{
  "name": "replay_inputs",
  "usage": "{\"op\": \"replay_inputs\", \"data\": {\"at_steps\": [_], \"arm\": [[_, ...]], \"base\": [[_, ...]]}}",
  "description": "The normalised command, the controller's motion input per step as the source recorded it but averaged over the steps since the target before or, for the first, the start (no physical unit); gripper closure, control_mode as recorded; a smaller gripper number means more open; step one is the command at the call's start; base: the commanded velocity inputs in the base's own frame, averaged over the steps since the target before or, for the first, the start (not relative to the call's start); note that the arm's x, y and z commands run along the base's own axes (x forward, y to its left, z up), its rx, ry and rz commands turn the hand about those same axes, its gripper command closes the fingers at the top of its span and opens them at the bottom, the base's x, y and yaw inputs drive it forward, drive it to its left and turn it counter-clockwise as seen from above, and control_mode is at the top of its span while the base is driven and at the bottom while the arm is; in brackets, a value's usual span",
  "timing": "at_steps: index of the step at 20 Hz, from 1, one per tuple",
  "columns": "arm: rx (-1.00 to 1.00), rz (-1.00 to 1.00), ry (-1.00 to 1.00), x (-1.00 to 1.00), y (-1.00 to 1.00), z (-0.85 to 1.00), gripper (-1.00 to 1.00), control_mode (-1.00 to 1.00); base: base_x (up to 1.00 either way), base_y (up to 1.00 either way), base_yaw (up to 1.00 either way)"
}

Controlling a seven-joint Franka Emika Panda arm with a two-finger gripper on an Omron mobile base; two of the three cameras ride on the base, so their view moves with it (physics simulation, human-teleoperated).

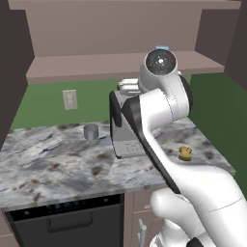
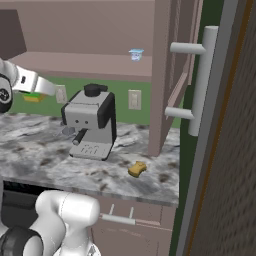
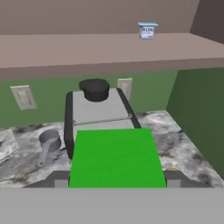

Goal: Pick the sponge and sponge from the cabinet and place them on the counter.

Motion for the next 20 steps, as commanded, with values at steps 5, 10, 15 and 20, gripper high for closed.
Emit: {"op": "replay_inputs", "data": {"at_steps": [5, 10, 15, 20], "arm": [[-0.07, 0.02, 0.02, -0.26, 0.21, -0.34, 1.00, -1.00], [-0.08, 0.02, 0.05, -0.19, 0.21, -0.37, 1.00, -1.00], [-0.03, 0.03, 0.08, -0.16, 0.19, -0.35, 1.00, -1.00], [0.00, 0.04, 0.09, -0.05, 0.19, -0.38, 1.00, -1.00]], "base": [[0.00, 0.00, 0.00], [0.00, 0.00, 0.00], [0.00, 0.00, 0.00], [0.00, 0.00, 0.00]]}}
